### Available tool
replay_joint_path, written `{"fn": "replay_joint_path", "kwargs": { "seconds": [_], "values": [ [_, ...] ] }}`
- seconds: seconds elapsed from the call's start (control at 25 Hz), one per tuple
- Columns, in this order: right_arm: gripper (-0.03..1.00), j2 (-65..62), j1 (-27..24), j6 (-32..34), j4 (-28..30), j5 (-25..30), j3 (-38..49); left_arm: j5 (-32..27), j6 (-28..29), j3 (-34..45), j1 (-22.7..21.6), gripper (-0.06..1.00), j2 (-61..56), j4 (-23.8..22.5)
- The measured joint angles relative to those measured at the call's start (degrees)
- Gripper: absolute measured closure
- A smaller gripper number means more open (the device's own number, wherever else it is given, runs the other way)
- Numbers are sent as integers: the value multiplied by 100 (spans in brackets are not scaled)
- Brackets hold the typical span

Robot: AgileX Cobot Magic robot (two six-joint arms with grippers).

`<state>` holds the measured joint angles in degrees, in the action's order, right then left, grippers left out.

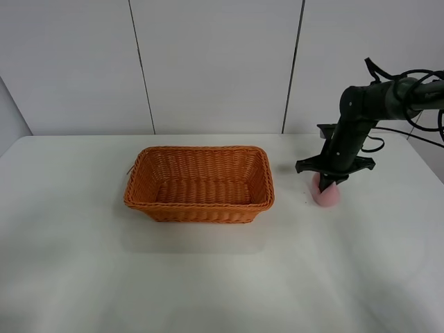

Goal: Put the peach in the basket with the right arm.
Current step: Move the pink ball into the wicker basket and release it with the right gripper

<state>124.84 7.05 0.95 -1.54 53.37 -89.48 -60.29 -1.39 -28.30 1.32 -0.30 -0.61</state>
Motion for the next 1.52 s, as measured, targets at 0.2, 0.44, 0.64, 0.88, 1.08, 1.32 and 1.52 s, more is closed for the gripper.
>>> {"fn": "replay_joint_path", "kwargs": {
  "seconds": [0.2,0.44,0.64,0.88,1.08,1.32,1.52],
  "values": [
    [96,-252,0,0,53,1000,-1084,0,0,0,0,-4,0,0],
    [96,-330,0,0,92,1571,-2362,0,0,0,0,-4,0,0],
    [96,-393,119,0,154,1612,-2606,0,0,0,0,-4,0,0],
    [96,-399,877,0,213,1653,-2613,0,0,0,0,-4,0,0],
    [96,-399,1740,0,207,1653,-2613,0,0,0,0,-4,0,0],
    [96,-261,2536,0,202,1322,-2613,0,0,0,0,-4,0,0],
    [96,276,2918,0,196,822,-2617,0,0,0,0,-4,0,0]
  ]
}}
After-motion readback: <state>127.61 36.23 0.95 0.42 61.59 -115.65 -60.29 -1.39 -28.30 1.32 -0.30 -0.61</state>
